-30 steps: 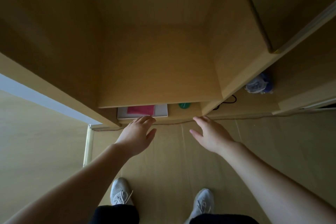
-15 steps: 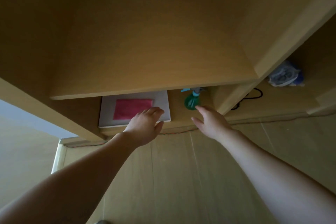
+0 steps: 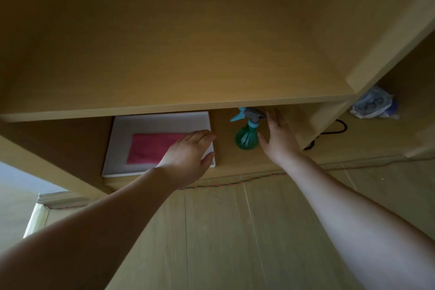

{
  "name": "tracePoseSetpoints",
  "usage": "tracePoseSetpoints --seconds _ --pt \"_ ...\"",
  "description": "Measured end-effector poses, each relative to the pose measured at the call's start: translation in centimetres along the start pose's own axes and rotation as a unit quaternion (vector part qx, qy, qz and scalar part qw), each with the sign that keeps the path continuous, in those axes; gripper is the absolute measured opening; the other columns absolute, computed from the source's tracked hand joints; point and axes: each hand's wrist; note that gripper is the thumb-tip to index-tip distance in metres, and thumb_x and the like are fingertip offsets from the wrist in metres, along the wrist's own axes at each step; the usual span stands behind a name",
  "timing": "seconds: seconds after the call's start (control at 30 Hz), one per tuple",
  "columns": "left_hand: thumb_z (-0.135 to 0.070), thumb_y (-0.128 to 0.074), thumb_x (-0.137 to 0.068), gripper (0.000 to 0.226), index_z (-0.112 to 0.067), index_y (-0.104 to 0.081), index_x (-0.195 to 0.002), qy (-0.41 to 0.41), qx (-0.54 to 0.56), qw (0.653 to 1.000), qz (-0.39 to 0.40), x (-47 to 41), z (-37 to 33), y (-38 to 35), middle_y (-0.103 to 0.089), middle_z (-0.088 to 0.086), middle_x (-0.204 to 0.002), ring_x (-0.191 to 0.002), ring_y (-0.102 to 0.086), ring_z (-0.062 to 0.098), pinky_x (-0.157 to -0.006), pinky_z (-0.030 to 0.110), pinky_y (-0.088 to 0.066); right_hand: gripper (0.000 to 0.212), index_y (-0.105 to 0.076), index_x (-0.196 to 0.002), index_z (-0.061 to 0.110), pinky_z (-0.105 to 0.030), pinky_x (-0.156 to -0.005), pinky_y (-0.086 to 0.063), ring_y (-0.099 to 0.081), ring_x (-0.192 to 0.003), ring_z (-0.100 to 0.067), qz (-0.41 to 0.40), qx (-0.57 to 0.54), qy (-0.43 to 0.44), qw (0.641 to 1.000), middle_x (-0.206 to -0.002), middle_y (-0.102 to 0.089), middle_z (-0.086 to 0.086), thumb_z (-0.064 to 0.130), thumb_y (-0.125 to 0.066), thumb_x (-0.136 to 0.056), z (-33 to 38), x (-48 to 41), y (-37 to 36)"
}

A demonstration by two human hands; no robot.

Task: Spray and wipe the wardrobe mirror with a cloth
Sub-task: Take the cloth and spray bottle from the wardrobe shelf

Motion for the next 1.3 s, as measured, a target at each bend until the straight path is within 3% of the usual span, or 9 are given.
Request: tracePoseSetpoints --seconds 0.17,0.3,0.43,0.53,0.7,0.9,1.0,1.1,1.3 --pt "-0.034 -0.047 -0.095 0.050 -0.017 -0.039 -0.142 0.011 -0.012 1.000 -0.004 -0.1 0.6 0.3 -0.043 0.002 -0.146 -0.133 -0.038 0.020 -0.104 0.035 -0.036 0.069 -0.014 -0.155 0.017 -0.037 -0.102 -0.042 -0.038 -0.137 -0.029 0.029 -0.006 0.009 1.000 -0.159 -0.022 -0.007 0.031 -0.051 -0.098 0.7 -1.8 -0.7" --pt "-0.032 -0.050 -0.094 0.050 -0.016 -0.042 -0.140 0.008 -0.008 1.000 -0.010 0.2 0.6 0.3 -0.046 0.004 -0.144 -0.131 -0.041 0.022 -0.102 0.035 -0.037 0.059 -0.030 -0.150 0.013 -0.037 -0.096 -0.044 -0.044 -0.126 -0.034 0.006 -0.022 -0.017 1.000 -0.144 -0.041 -0.013 0.029 -0.052 -0.098 1.1 -2.7 -1.2" --pt "-0.032 -0.052 -0.093 0.050 -0.015 -0.044 -0.139 -0.003 -0.009 1.000 -0.008 0.4 0.7 0.3 -0.047 0.005 -0.142 -0.130 -0.042 0.023 -0.101 0.036 -0.038 0.035 -0.055 -0.127 0.012 -0.032 -0.073 -0.043 -0.059 -0.096 -0.035 -0.018 -0.048 -0.052 0.997 -0.119 -0.054 -0.015 0.030 -0.054 -0.097 1.2 -2.6 -1.5" --pt "-0.033 -0.052 -0.092 0.051 -0.015 -0.043 -0.140 -0.005 -0.008 1.000 -0.011 0.4 0.7 0.3 -0.047 0.004 -0.142 -0.130 -0.042 0.022 -0.101 0.035 -0.038 0.026 -0.060 -0.113 0.014 -0.032 -0.065 -0.043 -0.062 -0.089 -0.032 -0.019 -0.061 -0.055 0.996 -0.102 -0.065 -0.011 0.033 -0.054 -0.097 1.2 -1.8 -1.3" --pt "-0.037 -0.052 -0.093 0.056 -0.017 -0.038 -0.143 -0.001 -0.005 1.000 -0.014 0.3 0.2 0.7 -0.044 0.004 -0.144 -0.132 -0.039 0.021 -0.103 0.034 -0.036 0.029 -0.061 -0.119 0.016 -0.041 -0.074 -0.052 -0.064 -0.090 -0.031 0.024 -0.038 0.030 0.999 -0.101 -0.069 -0.009 0.033 -0.054 -0.097 2.3 1.4 -0.5" --pt "-0.039 -0.060 -0.089 0.062 -0.016 -0.039 -0.142 -0.026 0.013 1.000 0.005 0.7 -0.4 1.3 -0.048 0.005 -0.141 -0.127 -0.046 0.024 -0.098 0.034 -0.039 0.014 -0.067 -0.100 0.010 -0.032 -0.063 -0.037 -0.060 -0.084 -0.026 0.033 -0.100 0.173 0.979 -0.089 -0.066 -0.006 0.021 -0.063 -0.092 5.0 5.3 -0.3" --pt "-0.036 -0.061 -0.089 0.047 -0.018 -0.052 -0.131 -0.040 0.024 0.999 0.022 1.5 -0.3 1.9 -0.063 0.003 -0.116 -0.102 -0.060 0.025 -0.075 0.029 -0.043 0.006 -0.066 -0.090 0.006 -0.036 -0.070 -0.043 -0.057 -0.083 -0.022 0.075 -0.164 0.228 0.957 -0.085 -0.063 -0.006 0.012 -0.064 -0.090 7.0 6.3 -0.6" --pt "-0.030 -0.059 -0.092 0.020 -0.013 -0.063 -0.102 -0.032 0.055 0.997 0.051 2.5 0.5 2.8 -0.058 -0.003 -0.082 -0.079 -0.061 0.026 -0.059 0.032 -0.042 0.005 -0.067 -0.090 0.004 -0.033 -0.072 -0.042 -0.056 -0.083 -0.019 0.095 -0.194 0.246 0.945 -0.086 -0.062 -0.004 0.008 -0.064 -0.089 8.6 6.8 -1.5" --pt "-0.030 -0.058 -0.092 0.023 -0.015 -0.065 -0.108 0.031 0.042 0.991 0.124 5.1 2.8 3.5 -0.068 0.005 -0.096 -0.086 -0.061 0.022 -0.075 0.038 -0.048 0.007 -0.068 -0.093 0.005 -0.029 -0.073 -0.043 -0.056 -0.084 -0.017 0.130 -0.223 0.294 0.920 -0.089 -0.062 -0.004 0.008 -0.063 -0.091 11.3 6.9 -3.7"
Point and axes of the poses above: each hand's wrist, its own x-axis away from the middle knuckle, its own y-axis out of the back of the hand, z = x × y
